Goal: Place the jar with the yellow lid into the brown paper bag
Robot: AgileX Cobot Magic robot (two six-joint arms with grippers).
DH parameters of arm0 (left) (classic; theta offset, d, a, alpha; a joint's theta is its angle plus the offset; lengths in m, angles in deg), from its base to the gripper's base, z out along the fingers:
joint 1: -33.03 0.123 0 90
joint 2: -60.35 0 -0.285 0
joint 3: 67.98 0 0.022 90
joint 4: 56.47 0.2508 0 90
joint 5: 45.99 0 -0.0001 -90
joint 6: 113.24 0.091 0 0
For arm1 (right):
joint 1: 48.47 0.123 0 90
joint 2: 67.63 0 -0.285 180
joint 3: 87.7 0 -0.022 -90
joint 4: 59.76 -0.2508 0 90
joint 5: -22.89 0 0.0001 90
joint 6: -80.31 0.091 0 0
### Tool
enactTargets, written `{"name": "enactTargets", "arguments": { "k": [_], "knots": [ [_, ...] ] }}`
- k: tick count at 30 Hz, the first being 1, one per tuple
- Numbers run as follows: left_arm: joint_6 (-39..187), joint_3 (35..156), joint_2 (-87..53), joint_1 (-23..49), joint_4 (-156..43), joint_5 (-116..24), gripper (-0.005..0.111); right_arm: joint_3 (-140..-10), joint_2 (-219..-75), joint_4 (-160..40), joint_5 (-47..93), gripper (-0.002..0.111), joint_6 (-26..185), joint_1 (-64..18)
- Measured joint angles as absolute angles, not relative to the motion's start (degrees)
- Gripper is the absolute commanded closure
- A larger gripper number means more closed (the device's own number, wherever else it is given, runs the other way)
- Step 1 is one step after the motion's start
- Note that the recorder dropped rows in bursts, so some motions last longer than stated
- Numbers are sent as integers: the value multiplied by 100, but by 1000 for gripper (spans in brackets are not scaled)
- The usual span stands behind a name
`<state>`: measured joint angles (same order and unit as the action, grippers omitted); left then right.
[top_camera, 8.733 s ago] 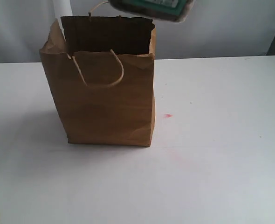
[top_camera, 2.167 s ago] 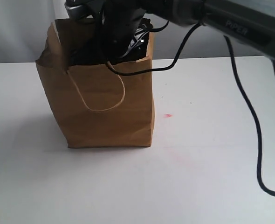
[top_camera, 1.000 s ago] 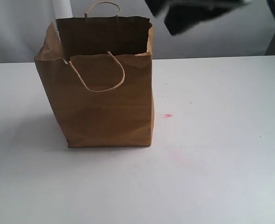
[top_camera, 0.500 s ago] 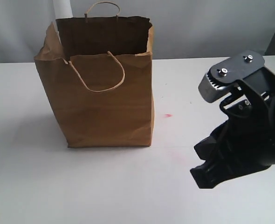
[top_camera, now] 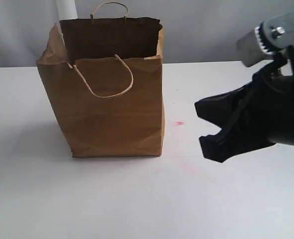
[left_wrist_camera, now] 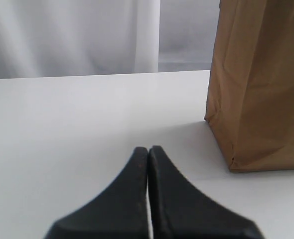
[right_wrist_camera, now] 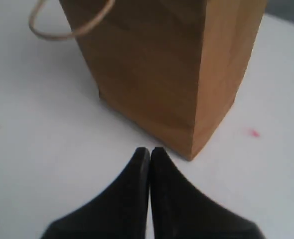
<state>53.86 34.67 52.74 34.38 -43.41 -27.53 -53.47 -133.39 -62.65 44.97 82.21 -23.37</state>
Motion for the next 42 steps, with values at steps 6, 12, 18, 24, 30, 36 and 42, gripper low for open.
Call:
{"name": "enactTargets", "arguments": {
  "k": [6,12,18,24,30,36,42],
  "knots": [
    [5386,3467,5274,3438,-4341,-2753,106,-4046,-12147,-5910,2533,108,8221,-2362],
    [5386,3467,5274,3438,-4341,-2753,106,-3164,-10907,-5826,2121,108,8208,-3036],
    [5386,3467,5274,3438,-4341,-2753,106,-2511,-9788,-5826,2083,108,8200,-3708],
    [5386,3467,5274,3438,-4341,-2753,106,-1929,-8704,-5826,2061,108,8200,-4114],
    [5386,3467,5274,3438,-4341,-2753,106,-1476,-8178,-5826,2061,108,8200,-4349],
    [5386,3467,5274,3438,-4341,-2753,106,-1106,-7845,-5816,2087,108,8200,-4380],
    [5386,3467,5274,3438,-4341,-2753,106,-1067,-7776,-5805,2493,108,8200,-4380]
  ]
}}
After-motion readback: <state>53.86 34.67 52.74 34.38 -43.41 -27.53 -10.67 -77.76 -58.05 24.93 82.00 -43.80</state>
